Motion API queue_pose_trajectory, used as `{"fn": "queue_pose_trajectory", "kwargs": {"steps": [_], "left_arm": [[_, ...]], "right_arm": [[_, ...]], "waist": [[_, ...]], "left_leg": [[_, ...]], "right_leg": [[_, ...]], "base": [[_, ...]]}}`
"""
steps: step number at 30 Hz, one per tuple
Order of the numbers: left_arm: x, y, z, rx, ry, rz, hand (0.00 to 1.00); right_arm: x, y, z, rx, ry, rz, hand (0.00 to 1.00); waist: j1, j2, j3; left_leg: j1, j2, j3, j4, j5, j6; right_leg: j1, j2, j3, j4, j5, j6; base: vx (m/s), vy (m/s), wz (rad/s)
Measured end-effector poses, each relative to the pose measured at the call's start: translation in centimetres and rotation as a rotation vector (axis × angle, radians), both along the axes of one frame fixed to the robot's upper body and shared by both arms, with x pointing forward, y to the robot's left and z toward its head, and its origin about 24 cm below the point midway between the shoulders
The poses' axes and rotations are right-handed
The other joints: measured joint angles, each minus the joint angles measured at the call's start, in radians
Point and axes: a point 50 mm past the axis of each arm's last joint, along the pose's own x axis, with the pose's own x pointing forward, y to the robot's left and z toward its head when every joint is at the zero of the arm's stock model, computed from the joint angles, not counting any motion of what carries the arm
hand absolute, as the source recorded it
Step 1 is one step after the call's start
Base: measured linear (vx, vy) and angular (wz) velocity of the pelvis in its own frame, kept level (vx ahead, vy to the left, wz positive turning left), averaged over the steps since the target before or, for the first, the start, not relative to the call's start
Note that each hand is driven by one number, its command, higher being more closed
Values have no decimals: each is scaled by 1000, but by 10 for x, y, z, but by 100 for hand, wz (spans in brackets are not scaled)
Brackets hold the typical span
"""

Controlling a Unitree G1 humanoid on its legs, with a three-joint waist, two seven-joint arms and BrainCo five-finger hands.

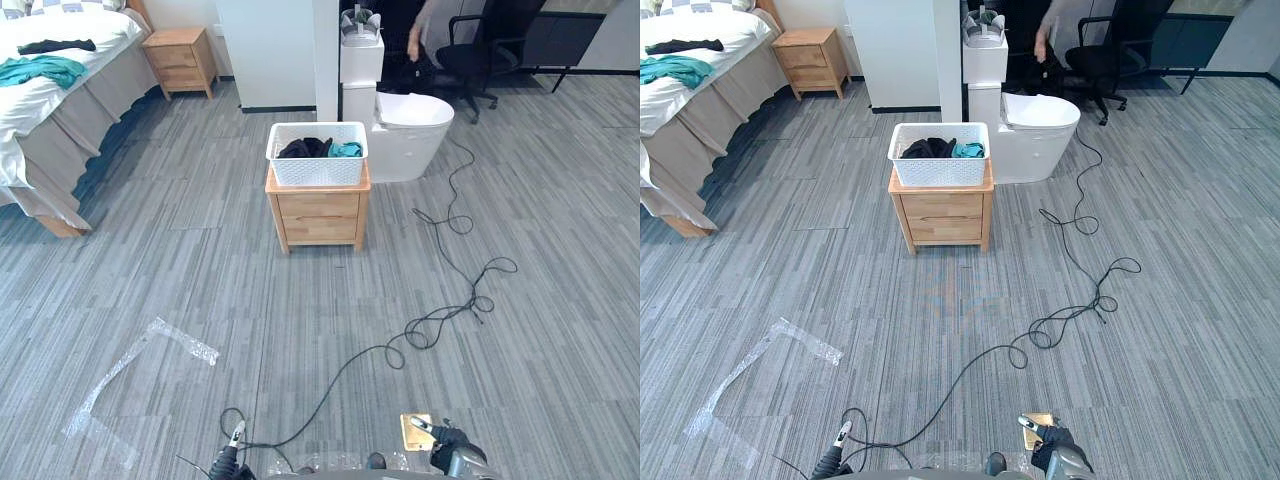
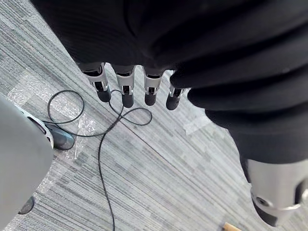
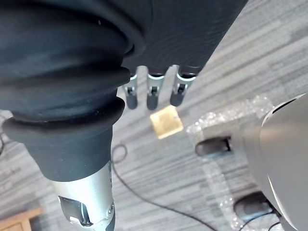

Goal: Pick up the laundry basket with both hands and put the clothes into the washing machine.

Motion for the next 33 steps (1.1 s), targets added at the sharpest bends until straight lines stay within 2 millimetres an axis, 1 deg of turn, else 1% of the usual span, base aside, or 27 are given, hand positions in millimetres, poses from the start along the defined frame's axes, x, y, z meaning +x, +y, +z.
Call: {"fn": "queue_pose_trajectory", "kwargs": {"steps": [15,21,26,27,28,29,30,31,32,33], "left_arm": [[-1,1,-1,-5,23,-18,0],[0,4,0,4,21,-24,0],[0,5,0,6,19,-25,0],[1,5,0,6,18,-26,0],[1,4,0,6,17,-28,0],[3,4,0,5,13,-32,0],[5,2,0,2,9,-36,0],[6,2,0,2,5,-40,0],[8,2,1,3,3,-51,0],[8,3,1,7,2,-52,0]], "right_arm": [[-1,1,-1,15,1,6,0],[-1,2,-1,17,2,8,0],[0,2,-1,17,0,9,0],[1,1,0,16,-2,8,0],[1,1,0,14,-4,8,0],[3,-1,1,12,-10,5,0],[3,-2,1,15,-12,-10,0],[2,-3,1,16,-12,-23,0],[0,-7,1,15,-19,-57,0],[-1,-7,1,19,-21,-67,0]], "waist": [[0,-3,1],[0,-15,8],[1,-17,8],[1,-16,9],[0,-13,13],[-3,-3,25],[-5,3,44],[-6,6,54],[-7,-6,69],[-6,-14,78]], "left_leg": [[0,0,0,-4,0,0],[-1,-1,0,-9,0,0],[-22,-5,4,-14,0,1],[-31,-6,3,-13,0,1],[-34,-6,2,-12,0,1],[-36,-4,-4,-4,-5,8],[-36,-6,-16,10,-22,24],[-32,-9,-28,13,-35,42],[-23,-26,-49,33,-55,46],[-14,-40,-58,37,-60,53]], "right_leg": [[-1,0,-3,0,-1,1],[-5,0,-3,-1,-1,2],[-32,-3,5,0,-1,3],[-45,-5,6,12,-5,9],[-57,-6,5,33,-15,23],[-84,-13,-9,100,-48,61],[-128,-30,-24,236,-105,88],[-164,-45,-36,341,-136,101],[-265,-97,-65,592,-177,80],[-319,-130,-73,729,-178,56]], "base": [[-2,-1,0],[0,0,0],[3,-3,-5],[0,0,0],[2,11,3],[7,34,16],[-17,41,26],[-51,54,46],[-53,42,46],[2,48,55]]}}
